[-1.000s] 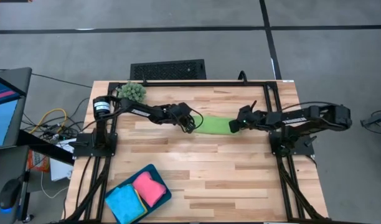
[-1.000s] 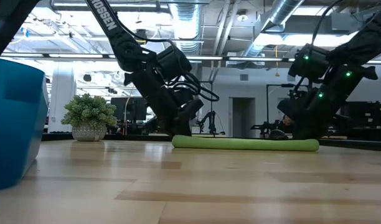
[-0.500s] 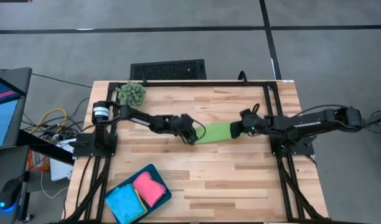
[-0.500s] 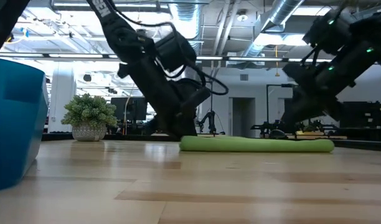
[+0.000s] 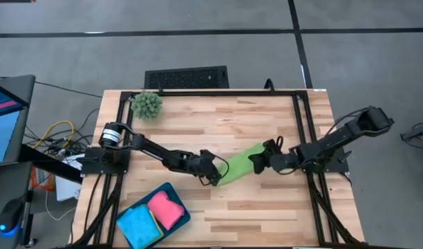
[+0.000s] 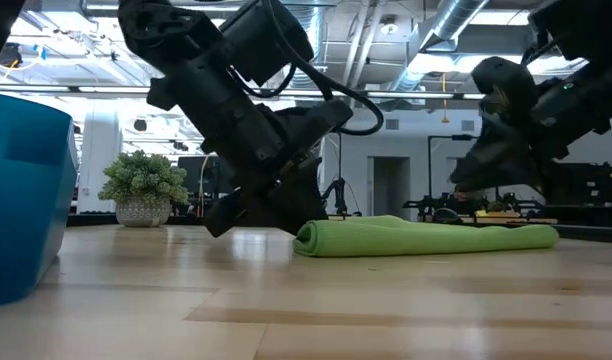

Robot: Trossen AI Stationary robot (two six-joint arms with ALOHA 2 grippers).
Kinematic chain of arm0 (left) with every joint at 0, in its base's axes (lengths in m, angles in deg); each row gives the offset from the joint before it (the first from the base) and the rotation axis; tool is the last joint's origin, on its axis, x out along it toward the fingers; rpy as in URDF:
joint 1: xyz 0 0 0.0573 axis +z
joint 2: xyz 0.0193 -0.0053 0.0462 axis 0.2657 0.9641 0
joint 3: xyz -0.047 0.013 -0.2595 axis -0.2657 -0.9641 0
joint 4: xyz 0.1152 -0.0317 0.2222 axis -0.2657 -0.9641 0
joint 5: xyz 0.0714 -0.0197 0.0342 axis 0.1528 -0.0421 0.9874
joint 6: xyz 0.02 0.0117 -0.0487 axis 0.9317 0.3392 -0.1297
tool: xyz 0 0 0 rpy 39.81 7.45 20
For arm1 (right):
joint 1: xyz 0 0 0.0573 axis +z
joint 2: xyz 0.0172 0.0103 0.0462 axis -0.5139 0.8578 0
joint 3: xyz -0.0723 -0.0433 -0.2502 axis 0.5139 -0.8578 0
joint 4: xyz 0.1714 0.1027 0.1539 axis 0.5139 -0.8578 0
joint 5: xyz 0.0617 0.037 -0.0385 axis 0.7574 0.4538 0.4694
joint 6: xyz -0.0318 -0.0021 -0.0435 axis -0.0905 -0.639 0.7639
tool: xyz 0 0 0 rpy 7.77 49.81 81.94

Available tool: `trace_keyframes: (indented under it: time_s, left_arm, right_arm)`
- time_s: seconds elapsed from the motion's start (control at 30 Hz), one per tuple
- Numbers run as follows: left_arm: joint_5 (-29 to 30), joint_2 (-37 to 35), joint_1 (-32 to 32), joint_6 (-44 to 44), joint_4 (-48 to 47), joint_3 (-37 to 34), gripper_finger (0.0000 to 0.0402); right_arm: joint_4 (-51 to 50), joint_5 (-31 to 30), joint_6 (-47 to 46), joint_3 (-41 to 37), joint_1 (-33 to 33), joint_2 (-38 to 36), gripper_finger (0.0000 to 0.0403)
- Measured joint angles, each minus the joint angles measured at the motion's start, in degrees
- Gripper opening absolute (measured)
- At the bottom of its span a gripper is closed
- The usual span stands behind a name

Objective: Fold microfiber towels
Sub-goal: Fold the green microfiber towel

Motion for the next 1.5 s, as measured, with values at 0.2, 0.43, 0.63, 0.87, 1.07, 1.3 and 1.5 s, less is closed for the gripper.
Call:
trace_keyframes:
  time_s: [0.2,0.43,0.63,0.87,1.07,1.3,1.5]
  left_arm:
    - [-0.8,0.0,-0.2,-0.5,0.7,0.0,0.002]
    - [-6.8,-2.3,1.6,0.2,-2.7,0.2,0.002]
    - [-4.6,-10.7,3.1,3.6,-15.3,0.2,0.002]
    - [-1.5,-11.2,3.2,17.6,8.7,0.5,0.0007]
    - [-5.8,-3.7,7.2,23.6,10.0,2.6,0.0]
    - [-8.6,2.6,10.9,33.9,3.4,12.3,0.0]
    - [-14.4,8.2,12.0,39.0,-3.4,19.0,0.0]
  right_arm:
    - [6.9,-0.9,-2.5,0.0,3.5,11.0,0.0091]
    - [7.8,-3.2,-9.4,0.6,4.9,21.2,0.009]
    - [6.2,-2.1,-7.5,2.5,4.3,19.8,0.009]
    - [6.1,-2.0,0.8,4.5,2.3,16.8,0.0091]
    - [5.8,-2.8,1.8,5.1,2.3,13.2,0.0091]
    - [-0.3,-2.9,-0.5,5.1,3.3,9.0,0.0091]
    - [-12.7,-2.5,-13.4,5.1,5.2,6.8,0.0091]
